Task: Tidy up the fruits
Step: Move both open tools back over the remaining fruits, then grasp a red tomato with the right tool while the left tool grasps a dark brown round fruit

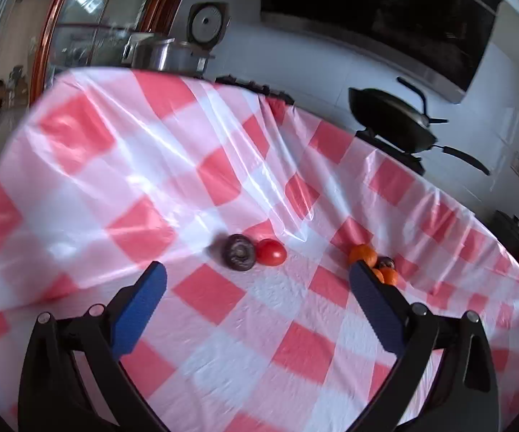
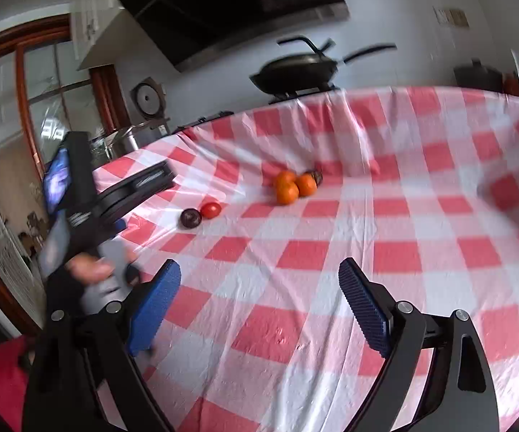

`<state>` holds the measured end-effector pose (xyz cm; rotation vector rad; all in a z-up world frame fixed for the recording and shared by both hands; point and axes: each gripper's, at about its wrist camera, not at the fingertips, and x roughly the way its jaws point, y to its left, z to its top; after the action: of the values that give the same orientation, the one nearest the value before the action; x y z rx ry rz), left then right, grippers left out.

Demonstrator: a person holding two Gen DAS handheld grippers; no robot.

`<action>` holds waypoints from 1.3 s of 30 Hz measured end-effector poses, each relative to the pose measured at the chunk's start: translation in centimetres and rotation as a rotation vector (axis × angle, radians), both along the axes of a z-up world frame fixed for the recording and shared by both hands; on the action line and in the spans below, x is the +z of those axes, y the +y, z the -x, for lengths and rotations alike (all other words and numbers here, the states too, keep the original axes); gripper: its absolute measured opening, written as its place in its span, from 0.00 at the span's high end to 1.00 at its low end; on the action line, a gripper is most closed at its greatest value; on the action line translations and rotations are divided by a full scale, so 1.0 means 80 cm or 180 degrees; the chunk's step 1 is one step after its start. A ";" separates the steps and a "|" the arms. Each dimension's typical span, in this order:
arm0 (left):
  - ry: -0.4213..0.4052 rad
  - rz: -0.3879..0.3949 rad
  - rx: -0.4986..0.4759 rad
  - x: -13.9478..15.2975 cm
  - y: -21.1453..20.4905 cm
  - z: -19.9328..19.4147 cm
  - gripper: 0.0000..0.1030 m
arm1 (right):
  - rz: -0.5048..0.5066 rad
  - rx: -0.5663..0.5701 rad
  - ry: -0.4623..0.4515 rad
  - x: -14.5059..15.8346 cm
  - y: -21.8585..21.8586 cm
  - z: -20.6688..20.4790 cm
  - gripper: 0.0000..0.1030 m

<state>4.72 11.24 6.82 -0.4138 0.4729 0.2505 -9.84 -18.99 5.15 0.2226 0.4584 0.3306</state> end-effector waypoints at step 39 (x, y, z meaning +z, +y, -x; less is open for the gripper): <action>0.0389 0.0325 0.0837 -0.050 0.104 0.004 0.02 | 0.1610 0.1583 0.0704 -0.050 0.248 -0.358 0.39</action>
<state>4.37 19.59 2.80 -0.5634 0.5527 0.5095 18.77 0.87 1.13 -0.3599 0.8004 0.6648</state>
